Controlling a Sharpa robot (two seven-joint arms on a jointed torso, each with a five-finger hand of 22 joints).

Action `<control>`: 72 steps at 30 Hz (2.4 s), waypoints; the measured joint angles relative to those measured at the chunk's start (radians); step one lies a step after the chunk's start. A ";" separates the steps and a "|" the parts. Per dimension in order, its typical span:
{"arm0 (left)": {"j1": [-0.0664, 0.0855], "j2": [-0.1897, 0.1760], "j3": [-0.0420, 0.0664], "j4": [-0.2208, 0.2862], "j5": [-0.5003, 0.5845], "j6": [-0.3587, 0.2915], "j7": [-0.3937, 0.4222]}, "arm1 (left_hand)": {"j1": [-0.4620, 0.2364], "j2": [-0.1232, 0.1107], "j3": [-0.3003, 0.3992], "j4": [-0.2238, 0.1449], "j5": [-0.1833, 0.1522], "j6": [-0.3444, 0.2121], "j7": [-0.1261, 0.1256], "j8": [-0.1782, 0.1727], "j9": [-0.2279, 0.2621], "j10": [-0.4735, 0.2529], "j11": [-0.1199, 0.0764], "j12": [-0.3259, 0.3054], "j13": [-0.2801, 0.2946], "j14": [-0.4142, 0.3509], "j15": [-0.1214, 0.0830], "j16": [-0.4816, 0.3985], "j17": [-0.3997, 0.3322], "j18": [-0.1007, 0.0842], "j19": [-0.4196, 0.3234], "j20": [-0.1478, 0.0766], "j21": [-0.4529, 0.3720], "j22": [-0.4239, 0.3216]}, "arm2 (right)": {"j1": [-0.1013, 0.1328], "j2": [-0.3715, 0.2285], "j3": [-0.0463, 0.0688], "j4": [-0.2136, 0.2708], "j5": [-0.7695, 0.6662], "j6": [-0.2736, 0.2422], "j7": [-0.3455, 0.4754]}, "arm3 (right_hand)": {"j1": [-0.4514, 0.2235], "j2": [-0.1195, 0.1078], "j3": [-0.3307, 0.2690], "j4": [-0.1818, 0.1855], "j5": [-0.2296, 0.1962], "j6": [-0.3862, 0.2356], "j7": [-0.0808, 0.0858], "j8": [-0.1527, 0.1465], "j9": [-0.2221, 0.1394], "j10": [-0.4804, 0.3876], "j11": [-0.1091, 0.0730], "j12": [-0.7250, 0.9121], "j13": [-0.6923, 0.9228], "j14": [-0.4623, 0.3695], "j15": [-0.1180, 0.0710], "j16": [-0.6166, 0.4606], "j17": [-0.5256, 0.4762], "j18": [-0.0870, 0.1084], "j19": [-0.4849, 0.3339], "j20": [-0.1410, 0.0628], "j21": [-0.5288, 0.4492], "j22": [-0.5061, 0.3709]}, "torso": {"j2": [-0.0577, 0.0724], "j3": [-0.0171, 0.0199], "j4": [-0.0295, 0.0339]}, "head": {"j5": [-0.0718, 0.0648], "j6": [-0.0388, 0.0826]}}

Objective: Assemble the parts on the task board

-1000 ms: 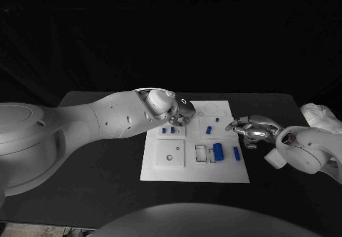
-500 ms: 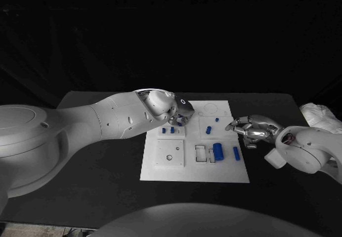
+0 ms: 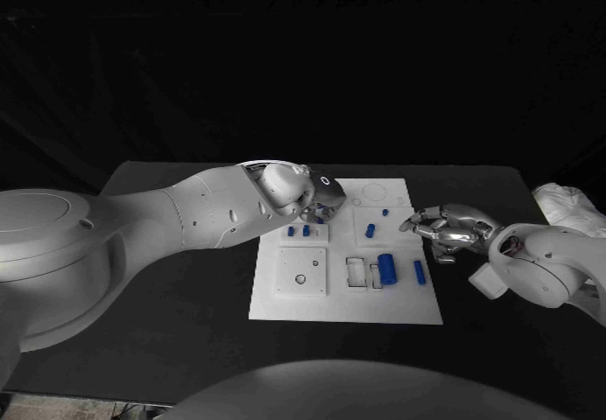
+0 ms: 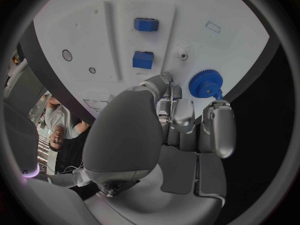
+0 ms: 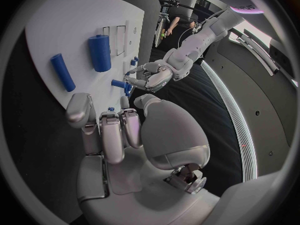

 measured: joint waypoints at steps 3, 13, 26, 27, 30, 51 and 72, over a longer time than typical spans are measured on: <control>-0.002 0.002 0.001 -0.003 -0.003 -0.007 -0.001 | -0.006 0.000 -0.004 0.004 -0.006 -0.004 -0.004 0.002 0.000 0.001 0.000 0.000 0.000 0.000 0.000 -0.001 -0.005 0.000 0.000 0.000 0.000 0.000 | 0.000 0.001 0.000 -0.001 0.000 0.000 0.000 | 0.000 0.000 0.000 0.000 0.000 0.000 0.000 0.000 0.000 0.000 0.000 0.000 0.000 0.000 0.000 0.000 0.000 0.000 0.000 0.000 0.000 0.000 | 0.000 0.0000 0.0000 | 0.000 0.000; -0.006 0.008 0.002 -0.011 -0.006 -0.016 0.000 | -0.012 0.005 -0.005 -0.006 0.026 -0.011 0.000 -0.002 0.000 0.010 0.009 0.004 0.004 -0.004 0.004 -0.001 -0.004 0.000 0.000 0.000 0.000 0.000 | 0.000 0.002 0.000 -0.003 0.000 0.000 0.001 | 0.000 0.000 0.000 0.000 0.000 0.000 0.000 0.000 0.000 0.000 0.000 0.000 0.000 0.000 0.000 0.000 0.000 0.000 0.000 0.000 0.000 0.000 | 0.000 0.0002 -0.0002 | 0.002 0.000; -0.011 0.015 0.005 -0.019 -0.011 -0.023 0.008 | -0.023 0.014 -0.002 -0.028 0.018 -0.011 0.014 0.001 0.005 0.029 0.010 -0.015 -0.010 -0.007 0.007 -0.001 -0.016 0.000 0.000 0.000 -0.006 0.000 | 0.000 0.001 0.000 -0.003 0.000 0.000 0.001 | 0.004 -0.004 0.003 -0.003 0.000 0.000 0.000 0.000 0.000 0.000 0.000 0.000 0.000 0.000 0.000 0.000 0.000 0.000 0.000 0.000 0.000 0.000 | 0.000 -0.0002 -0.0002 | 0.003 0.000; -0.011 0.015 0.005 -0.020 -0.012 -0.023 0.008 | -0.031 0.012 -0.006 -0.025 0.001 -0.012 0.014 0.002 0.004 0.025 0.006 -0.015 -0.011 -0.007 0.007 -0.001 -0.018 0.000 0.000 0.000 -0.006 0.000 | 0.000 0.001 0.000 -0.002 0.000 0.000 0.001 | 0.004 -0.004 0.003 -0.003 0.000 0.000 0.000 0.000 0.000 0.000 0.000 0.000 0.000 0.000 0.000 0.000 0.000 0.000 0.000 0.000 0.000 0.000 | 0.000 -0.0001 -0.0002 | 0.003 0.000; -0.012 0.017 0.006 -0.021 -0.015 -0.023 0.007 | -0.036 0.008 -0.018 -0.023 -0.024 -0.012 0.014 0.004 0.005 0.025 0.006 -0.020 -0.011 -0.014 0.007 -0.001 -0.024 0.000 0.000 0.000 -0.009 0.000 | 0.000 0.000 0.000 -0.002 0.000 0.000 0.001 | 0.004 -0.004 0.003 -0.003 0.000 0.000 0.000 0.000 0.000 0.000 0.000 0.000 0.000 0.000 0.000 0.000 0.000 0.000 0.000 0.000 0.000 0.000 | 0.000 -0.0002 -0.0001 | 0.004 0.000; -0.022 0.028 0.010 -0.044 -0.028 -0.052 0.019 | -0.016 0.051 -0.020 -0.051 0.110 0.014 0.002 0.056 0.026 0.099 0.006 -0.011 -0.004 -0.014 0.007 0.005 -0.035 0.000 0.000 0.000 -0.010 0.000 | 0.000 0.000 0.000 -0.001 0.000 0.000 0.002 | 0.004 -0.004 0.005 -0.005 -0.004 0.000 0.000 0.000 0.000 0.000 0.000 0.000 0.000 0.000 0.000 0.000 0.001 0.000 0.000 0.000 0.000 -0.001 | 0.000 -0.0002 -0.0001 | 0.010 0.000; -0.043 -0.033 0.000 -0.053 0.067 -0.217 0.128 | -0.028 0.066 -0.029 -0.081 0.137 0.067 -0.002 0.127 0.081 0.198 0.013 -0.008 -0.024 -0.010 0.003 -0.014 -0.100 0.000 0.000 0.000 0.045 0.000 | 0.000 -0.002 0.000 -0.003 0.000 -0.001 0.004 | 0.008 -0.008 0.005 -0.005 -0.004 0.007 0.000 0.000 0.000 0.004 0.004 0.000 0.000 0.000 0.000 0.000 0.000 0.000 0.000 0.000 0.000 -0.001 | -0.001 0.0003 0.0011 | 0.010 0.000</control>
